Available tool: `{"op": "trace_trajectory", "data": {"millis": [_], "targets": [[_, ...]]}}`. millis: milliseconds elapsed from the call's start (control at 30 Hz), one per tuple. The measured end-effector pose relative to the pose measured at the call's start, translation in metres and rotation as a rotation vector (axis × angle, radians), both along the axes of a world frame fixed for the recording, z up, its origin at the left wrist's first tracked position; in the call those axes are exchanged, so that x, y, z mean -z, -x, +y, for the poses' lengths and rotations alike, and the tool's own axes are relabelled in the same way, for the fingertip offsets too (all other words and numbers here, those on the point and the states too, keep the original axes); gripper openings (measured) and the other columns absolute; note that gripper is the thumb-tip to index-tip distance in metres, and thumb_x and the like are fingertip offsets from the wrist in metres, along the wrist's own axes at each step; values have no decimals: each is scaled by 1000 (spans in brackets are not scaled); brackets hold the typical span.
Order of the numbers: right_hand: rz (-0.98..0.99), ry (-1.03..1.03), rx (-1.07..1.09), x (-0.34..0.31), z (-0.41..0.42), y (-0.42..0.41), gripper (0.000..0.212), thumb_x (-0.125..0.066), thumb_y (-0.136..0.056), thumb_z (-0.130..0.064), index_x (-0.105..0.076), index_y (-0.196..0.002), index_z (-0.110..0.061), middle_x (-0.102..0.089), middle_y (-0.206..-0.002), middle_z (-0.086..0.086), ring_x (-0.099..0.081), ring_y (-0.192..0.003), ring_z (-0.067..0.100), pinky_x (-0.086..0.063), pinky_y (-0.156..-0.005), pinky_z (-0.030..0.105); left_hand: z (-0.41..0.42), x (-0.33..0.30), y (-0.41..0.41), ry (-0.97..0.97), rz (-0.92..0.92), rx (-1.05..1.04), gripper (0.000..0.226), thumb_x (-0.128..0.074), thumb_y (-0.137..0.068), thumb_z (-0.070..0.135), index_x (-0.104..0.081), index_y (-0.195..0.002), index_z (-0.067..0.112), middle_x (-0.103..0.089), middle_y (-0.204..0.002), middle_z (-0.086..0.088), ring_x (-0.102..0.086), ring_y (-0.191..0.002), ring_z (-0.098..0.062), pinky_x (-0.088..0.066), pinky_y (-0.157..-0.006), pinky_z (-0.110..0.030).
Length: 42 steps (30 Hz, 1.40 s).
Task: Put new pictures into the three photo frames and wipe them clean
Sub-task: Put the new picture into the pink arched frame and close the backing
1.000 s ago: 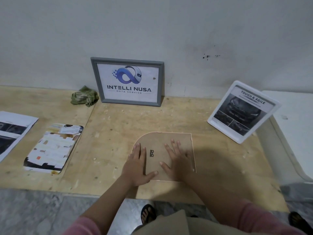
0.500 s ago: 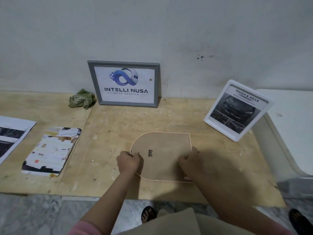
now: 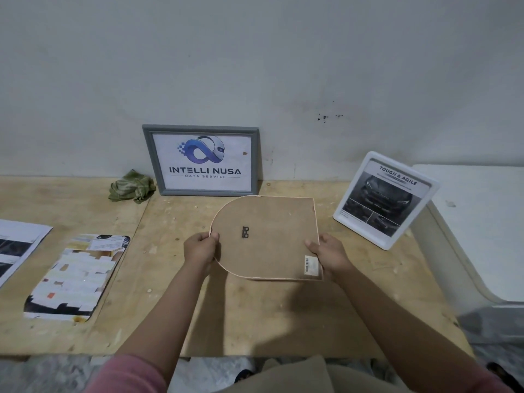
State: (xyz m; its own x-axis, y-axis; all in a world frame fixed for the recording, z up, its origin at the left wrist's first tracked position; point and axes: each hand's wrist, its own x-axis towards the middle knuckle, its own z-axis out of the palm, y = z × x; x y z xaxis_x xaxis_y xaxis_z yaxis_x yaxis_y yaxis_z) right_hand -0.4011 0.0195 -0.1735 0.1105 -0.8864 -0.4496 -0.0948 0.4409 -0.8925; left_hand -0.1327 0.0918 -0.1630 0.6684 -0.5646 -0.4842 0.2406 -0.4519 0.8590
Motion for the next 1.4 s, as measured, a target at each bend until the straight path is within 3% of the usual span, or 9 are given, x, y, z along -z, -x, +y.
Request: {"op": "trace_trajectory", "data": {"millis": [133, 233, 400, 600, 733, 900, 1133, 1267, 1400], "targets": [[-68, -24, 37, -12, -4, 1, 9, -65, -85, -3, -66, -92, -8, -70, -99, 19, -67, -94, 40, -50, -89, 57, -4, -16, 1, 37, 117, 44, 19, -62, -88, 10, -56, -71, 11, -57, -70, -9, -52, -60, -21, -45, -59, -29], [-136, -29, 13, -25, -3, 2, 14, -61, -87, 2, -63, -98, -5, -68, -104, 21, -65, -95, 39, -50, -91, 53, -10, -28, -4, 19, 102, 104, 24, -65, -87, 30, -57, -74, 12, -59, -73, -7, -55, -65, -23, -49, -67, -32], [-144, -51, -8, -34, -2, 1, 16, -58, -87, 5, -61, -103, 3, -66, -98, 23, -64, -81, 32, -52, -87, 50, -19, -32, -10, 14, -77, 243, 31, -64, -88, 33, -54, -64, 16, -52, -67, -7, -43, -58, -19, -29, -54, -25], [-2, 58, 97, -34, -12, -5, 27, -74, -79, -30, -68, -87, -6, -73, -91, 15, -70, -85, 33, -55, -83, 54, -23, -33, 2, 7, -138, 245, 33, -64, -88, 21, -51, -58, 14, -50, -60, -5, -41, -56, -18, -26, -50, -25], [68, 117, 137, -38, -9, -8, 13, -68, -85, -28, -66, -83, -16, -72, -91, 10, -70, -83, 27, -56, -82, 49, -25, -34, 7, 46, -151, 216, 35, -68, -84, 25, -50, -56, 14, -53, -63, -7, -46, -66, -21, -33, -60, -28], [62, 154, 130, -38, -8, -11, 10, -69, -85, -27, -66, -82, -18, -72, -91, 9, -70, -84, 27, -56, -82, 50, -25, -46, 14, 15, -190, 247, 50, -82, -62, 51, -53, -64, 11, -56, -64, -4, -50, -59, -19, -36, -55, -29], [9, 102, 133, -45, -9, -18, 16, -77, -77, -20, -66, -84, -13, -72, -92, 11, -70, -79, 25, -58, -74, 39, -30, -49, 23, -8, -334, 189, 47, -80, -65, 51, -63, -73, 8, -65, -76, -6, -60, -72, -25, -43, -66, -31], [41, 37, 205, -46, -16, -16, 17, -79, -75, -19, -66, -83, -10, -72, -89, 13, -69, -77, 28, -58, -76, 42, -29, -50, 13, -42, -230, 421, 34, -80, -73, 32, -60, -92, 11, -65, -91, -8, -63, -83, -26, -51, -69, -32], [-11, -23, 228, -51, -20, -7, 25, -77, -77, -12, -67, -97, -2, -70, -92, 15, -68, -78, 29, -57, -75, 41, -19, -51, 5, -98, 35, 611, 41, -63, -84, -3, -46, -114, 19, -60, -95, -10, -61, -70, -21, -53, -50, -23]]}}
